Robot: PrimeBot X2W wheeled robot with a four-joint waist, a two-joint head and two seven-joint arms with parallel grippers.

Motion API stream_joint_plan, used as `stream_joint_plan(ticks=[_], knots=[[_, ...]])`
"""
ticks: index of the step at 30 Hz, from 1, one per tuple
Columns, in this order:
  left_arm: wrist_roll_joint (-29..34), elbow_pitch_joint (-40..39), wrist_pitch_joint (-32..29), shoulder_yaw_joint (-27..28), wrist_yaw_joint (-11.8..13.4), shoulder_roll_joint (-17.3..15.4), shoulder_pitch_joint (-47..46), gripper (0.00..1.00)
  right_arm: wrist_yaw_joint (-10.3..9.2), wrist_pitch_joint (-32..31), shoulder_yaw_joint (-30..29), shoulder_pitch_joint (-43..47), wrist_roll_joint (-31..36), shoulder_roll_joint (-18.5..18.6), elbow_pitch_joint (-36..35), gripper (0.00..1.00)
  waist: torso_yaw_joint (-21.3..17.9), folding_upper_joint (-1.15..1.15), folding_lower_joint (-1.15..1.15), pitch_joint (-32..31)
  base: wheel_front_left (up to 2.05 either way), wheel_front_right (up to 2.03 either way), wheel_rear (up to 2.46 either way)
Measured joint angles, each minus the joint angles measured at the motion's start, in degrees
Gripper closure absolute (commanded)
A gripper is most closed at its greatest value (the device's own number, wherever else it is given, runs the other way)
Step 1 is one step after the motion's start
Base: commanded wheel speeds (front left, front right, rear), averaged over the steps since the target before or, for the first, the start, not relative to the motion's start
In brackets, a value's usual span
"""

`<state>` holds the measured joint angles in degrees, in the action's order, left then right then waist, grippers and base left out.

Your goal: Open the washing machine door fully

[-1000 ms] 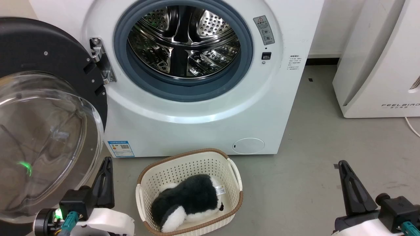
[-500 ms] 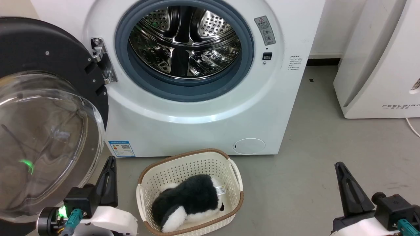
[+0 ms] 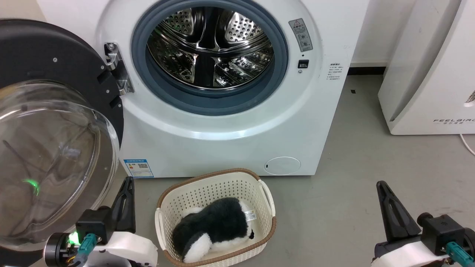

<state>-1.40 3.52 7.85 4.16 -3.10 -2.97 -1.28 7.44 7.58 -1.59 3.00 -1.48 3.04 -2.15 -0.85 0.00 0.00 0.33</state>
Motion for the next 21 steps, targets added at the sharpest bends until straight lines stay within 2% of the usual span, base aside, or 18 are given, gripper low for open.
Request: stream_joint_plan(ticks=[21], knots=[[0.3,-1.2,-2.7,-1.5,1.0,0.0,0.1,1.00,0.00,-2.5,0.5,-0.3,0.4,0.0,0.6,1.00,0.3,0.00,0.00,-0.1,0.00,0.00,0.00]])
